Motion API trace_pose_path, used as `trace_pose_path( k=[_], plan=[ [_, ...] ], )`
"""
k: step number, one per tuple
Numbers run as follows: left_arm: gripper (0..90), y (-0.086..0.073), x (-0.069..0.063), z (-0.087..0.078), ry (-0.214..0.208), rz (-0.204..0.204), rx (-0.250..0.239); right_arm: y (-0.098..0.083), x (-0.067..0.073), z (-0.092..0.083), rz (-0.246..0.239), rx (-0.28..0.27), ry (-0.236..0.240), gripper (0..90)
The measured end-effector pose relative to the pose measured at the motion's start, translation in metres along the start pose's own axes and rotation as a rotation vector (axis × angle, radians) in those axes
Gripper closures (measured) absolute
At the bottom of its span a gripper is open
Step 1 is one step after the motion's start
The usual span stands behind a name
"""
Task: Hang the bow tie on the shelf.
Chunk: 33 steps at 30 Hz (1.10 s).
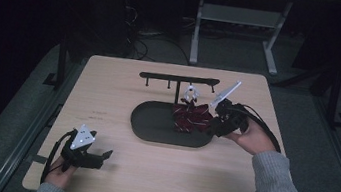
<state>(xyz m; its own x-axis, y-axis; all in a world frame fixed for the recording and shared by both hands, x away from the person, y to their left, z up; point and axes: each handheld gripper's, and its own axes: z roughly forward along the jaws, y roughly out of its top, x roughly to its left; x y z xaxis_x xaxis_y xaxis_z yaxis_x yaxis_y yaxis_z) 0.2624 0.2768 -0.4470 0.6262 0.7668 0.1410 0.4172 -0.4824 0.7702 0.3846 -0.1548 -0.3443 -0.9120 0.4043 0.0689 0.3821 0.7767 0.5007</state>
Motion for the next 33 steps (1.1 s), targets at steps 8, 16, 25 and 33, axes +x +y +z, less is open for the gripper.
trace_pose_path(
  k=[8,16,25,33],
  plan=[
    [13.3,0.0,0.0,0.0,-0.001,0.004,0.005,-0.01,0.002,0.002,0.016,-0.002,0.005,51.4],
    [13.3,0.0,0.0,0.001,0.0,0.004,0.002,-0.023,0.003,0.005,0.027,-0.001,0.008,51.2],
    [13.3,0.0,0.0,0.001,0.001,0.005,0.003,-0.039,0.004,0.004,0.058,-0.006,0.008,50.4],
    [13.3,0.0,0.0,0.001,0.003,0.003,0.002,-0.052,0.007,0.008,0.078,-0.008,0.016,50.1]
  ],
)
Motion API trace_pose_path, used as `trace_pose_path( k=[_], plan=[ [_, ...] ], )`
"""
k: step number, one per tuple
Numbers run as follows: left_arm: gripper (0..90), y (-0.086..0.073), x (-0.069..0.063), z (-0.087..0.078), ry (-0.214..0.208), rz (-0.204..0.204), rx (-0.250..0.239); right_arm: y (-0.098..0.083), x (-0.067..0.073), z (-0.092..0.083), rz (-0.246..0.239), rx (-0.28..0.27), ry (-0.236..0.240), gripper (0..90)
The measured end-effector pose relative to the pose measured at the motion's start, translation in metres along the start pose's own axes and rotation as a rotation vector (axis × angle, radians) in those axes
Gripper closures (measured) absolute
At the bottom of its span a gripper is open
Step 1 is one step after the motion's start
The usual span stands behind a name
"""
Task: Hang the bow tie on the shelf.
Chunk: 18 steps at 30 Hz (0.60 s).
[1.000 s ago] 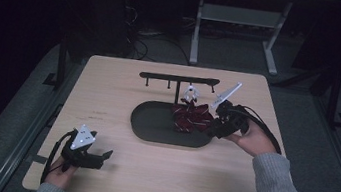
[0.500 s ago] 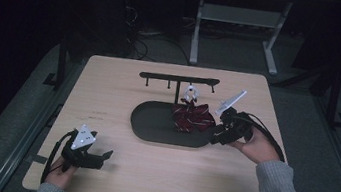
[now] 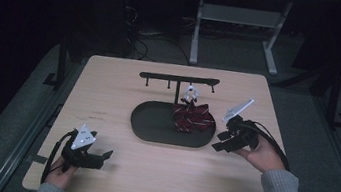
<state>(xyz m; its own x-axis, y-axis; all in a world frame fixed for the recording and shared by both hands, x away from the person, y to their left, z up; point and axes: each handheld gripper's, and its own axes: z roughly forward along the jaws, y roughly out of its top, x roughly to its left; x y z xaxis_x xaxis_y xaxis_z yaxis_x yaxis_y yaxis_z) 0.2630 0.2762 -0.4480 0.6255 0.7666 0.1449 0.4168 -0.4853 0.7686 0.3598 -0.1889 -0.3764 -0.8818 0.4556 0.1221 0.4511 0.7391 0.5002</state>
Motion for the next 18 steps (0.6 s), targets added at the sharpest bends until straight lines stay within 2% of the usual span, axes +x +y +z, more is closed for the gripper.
trace_pose_path(
  k=[18],
  plan=[
    [13.3,-0.001,0.0,0.001,-0.007,-0.006,0.007,-0.026,0.005,0.007,0.018,-0.012,0.005,49.8]
  ],
)
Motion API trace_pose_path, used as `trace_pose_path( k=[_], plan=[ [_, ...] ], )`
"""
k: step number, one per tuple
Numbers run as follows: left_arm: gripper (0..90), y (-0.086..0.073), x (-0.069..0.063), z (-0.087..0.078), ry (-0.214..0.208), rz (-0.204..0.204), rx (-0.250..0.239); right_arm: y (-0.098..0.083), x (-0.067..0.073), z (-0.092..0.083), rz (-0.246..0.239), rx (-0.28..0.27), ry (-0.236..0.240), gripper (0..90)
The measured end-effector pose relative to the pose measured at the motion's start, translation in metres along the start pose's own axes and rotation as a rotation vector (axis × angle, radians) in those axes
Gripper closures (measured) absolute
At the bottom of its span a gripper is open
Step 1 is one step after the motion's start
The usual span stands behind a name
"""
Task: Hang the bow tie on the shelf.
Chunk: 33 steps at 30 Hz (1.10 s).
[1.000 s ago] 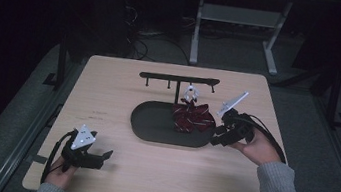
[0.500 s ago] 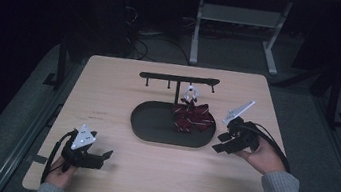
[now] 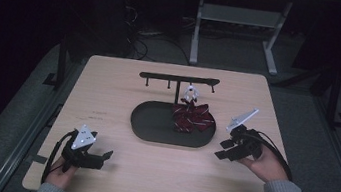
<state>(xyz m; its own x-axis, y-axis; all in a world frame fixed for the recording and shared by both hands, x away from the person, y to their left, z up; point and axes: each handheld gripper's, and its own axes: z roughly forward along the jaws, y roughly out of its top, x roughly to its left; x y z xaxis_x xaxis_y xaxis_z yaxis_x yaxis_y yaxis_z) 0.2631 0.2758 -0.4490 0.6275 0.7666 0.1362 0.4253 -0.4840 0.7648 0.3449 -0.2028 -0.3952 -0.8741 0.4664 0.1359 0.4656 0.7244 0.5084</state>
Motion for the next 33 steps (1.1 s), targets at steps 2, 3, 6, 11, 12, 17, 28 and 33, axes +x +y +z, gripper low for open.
trace_pose_path(
  k=[2,3,6,11,12,17,28,33],
  plan=[
    [13.3,0.0,0.0,0.0,0.0,0.001,0.001,-0.003,0.002,-0.001,0.019,0.001,0.005,49.8],
    [13.3,0.0,0.0,0.0,0.0,0.002,0.001,-0.005,0.002,0.0,0.015,-0.005,0.004,49.8],
    [13.3,0.0,0.0,0.0,-0.001,0.002,0.002,-0.008,0.003,0.0,0.021,-0.005,0.004,49.8],
    [13.3,0.0,0.0,0.001,0.0,-0.001,-0.002,-0.018,0.007,0.001,0.025,-0.019,0.008,49.9],
    [13.3,0.0,0.0,0.001,0.0,-0.001,-0.002,-0.019,0.008,0.001,0.033,-0.017,0.01,49.9],
    [13.3,-0.001,0.0,0.001,-0.002,-0.001,0.0,-0.027,0.01,0.003,0.034,-0.028,0.012,49.9],
    [13.3,-0.001,0.001,0.0,-0.002,0.005,0.01,-0.044,0.016,0.008,0.054,-0.05,0.023,49.6],
    [13.3,-0.001,0.0,0.001,-0.002,-0.001,0.002,-0.05,0.019,0.01,0.067,-0.054,0.02,49.6]
  ],
)
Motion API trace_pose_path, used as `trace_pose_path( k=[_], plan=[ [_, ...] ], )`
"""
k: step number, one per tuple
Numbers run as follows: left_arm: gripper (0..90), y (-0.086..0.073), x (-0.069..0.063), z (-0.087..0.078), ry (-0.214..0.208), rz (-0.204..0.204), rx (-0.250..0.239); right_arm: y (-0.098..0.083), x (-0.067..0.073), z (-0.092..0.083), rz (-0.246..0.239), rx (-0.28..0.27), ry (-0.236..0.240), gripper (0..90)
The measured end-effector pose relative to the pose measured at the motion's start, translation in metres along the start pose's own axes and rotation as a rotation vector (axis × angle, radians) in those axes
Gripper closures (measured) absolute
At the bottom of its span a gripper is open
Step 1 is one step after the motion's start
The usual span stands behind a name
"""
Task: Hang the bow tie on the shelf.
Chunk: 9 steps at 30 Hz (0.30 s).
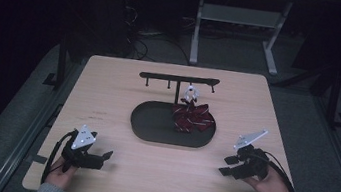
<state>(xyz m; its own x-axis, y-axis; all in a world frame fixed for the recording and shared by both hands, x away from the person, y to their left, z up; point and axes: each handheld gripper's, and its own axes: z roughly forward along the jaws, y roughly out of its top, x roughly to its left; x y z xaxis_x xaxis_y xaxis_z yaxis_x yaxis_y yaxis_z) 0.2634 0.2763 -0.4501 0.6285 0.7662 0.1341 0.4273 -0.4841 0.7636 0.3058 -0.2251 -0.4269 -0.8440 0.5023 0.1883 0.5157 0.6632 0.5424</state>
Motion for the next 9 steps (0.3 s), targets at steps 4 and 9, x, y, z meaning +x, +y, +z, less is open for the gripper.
trace_pose_path(
  k=[4,9],
  plan=[
    [13.3,0.0,0.0,0.0,0.0,-0.001,-0.002,-0.006,0.002,0.0,0.007,-0.012,-0.003,49.7],
    [13.3,0.001,0.0,0.001,-0.001,0.003,0.002,-0.014,0.01,0.006,0.012,-0.021,-0.02,48.0]
  ],
)
